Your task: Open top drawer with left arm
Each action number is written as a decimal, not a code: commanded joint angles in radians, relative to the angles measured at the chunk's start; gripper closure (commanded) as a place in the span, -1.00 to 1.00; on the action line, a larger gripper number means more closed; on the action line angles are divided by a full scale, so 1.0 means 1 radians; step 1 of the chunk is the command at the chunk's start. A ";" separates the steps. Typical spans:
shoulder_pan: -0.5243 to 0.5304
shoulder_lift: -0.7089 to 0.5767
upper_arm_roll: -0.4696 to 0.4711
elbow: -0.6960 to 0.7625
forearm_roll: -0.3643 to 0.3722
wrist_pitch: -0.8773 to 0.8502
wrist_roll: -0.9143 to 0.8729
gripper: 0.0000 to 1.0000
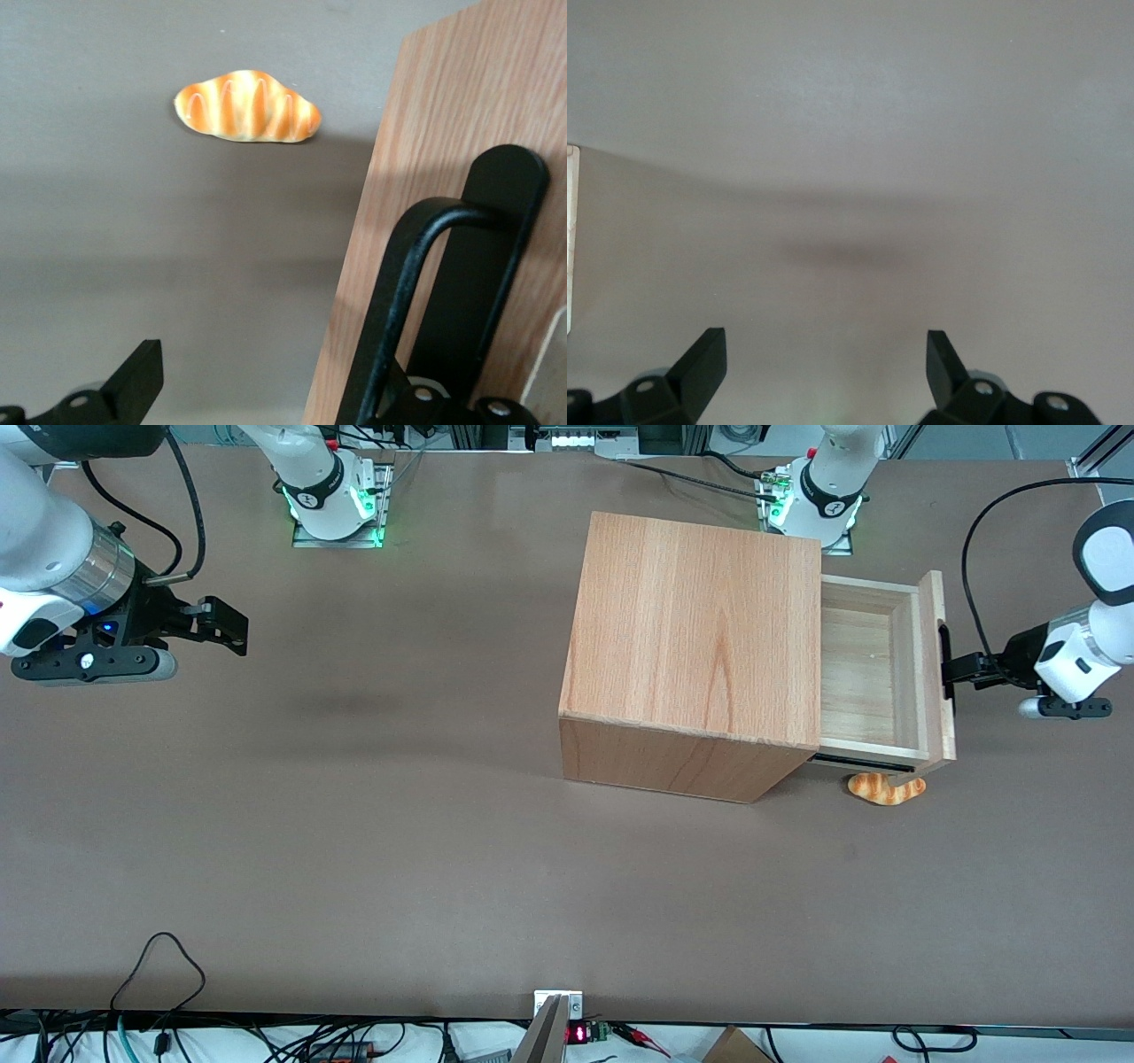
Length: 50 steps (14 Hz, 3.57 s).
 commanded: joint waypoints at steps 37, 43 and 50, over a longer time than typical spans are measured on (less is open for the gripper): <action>-0.589 -0.011 0.446 0.660 0.173 -0.471 -0.062 -1.00; -0.663 -0.028 0.449 0.658 0.176 -0.471 -0.193 -1.00; -0.684 -0.048 0.457 0.660 0.204 -0.475 -0.182 -1.00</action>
